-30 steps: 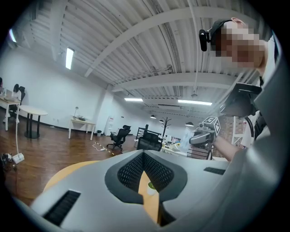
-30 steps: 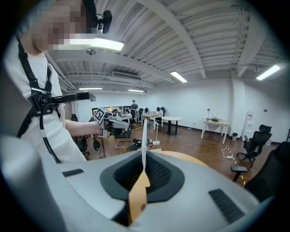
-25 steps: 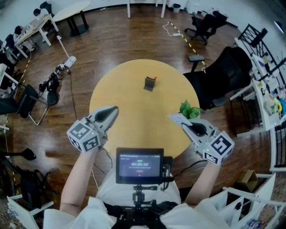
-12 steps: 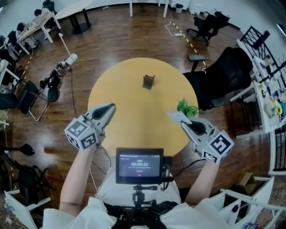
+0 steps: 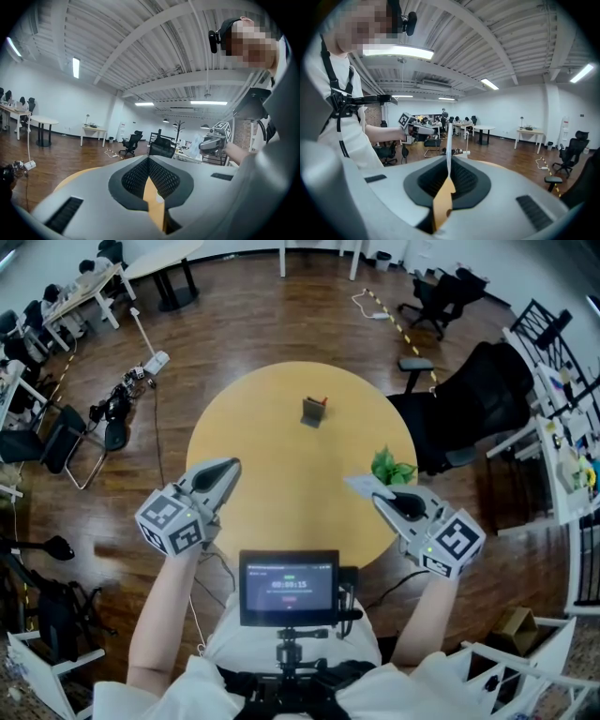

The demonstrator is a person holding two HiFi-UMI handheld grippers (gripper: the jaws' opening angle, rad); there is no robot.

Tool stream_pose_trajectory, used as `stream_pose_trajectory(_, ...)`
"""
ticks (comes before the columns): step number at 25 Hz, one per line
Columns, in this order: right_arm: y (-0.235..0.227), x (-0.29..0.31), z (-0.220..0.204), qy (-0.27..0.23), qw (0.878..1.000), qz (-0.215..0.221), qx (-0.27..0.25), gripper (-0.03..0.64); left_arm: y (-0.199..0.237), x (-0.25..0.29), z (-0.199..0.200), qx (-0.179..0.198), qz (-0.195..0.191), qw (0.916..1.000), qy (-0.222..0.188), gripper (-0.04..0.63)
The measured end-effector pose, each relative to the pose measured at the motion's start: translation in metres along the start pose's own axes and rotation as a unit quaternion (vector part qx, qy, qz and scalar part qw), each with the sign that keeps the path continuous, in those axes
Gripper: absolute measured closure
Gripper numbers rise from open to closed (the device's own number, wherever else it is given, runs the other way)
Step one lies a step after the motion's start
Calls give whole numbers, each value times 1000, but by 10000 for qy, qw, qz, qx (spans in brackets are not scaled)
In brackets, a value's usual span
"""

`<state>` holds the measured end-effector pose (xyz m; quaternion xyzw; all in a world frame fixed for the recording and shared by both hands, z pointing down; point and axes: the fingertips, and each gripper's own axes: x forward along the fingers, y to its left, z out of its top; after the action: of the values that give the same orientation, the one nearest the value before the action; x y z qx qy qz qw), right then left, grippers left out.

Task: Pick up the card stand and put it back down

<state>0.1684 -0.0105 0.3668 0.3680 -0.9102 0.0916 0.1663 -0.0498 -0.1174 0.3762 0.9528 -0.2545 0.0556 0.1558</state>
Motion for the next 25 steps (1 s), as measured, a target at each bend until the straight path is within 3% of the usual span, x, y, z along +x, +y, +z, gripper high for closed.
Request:
stream_pose_trajectory(12,4,18,7,-58,9999,141,0,586,14,-10,0,28,151,9999,48,594)
stream_pose_trajectory(25,6,39,-1,97,9999,-25,91,586,36,-11,-16,-78,-49,9998,202,595)
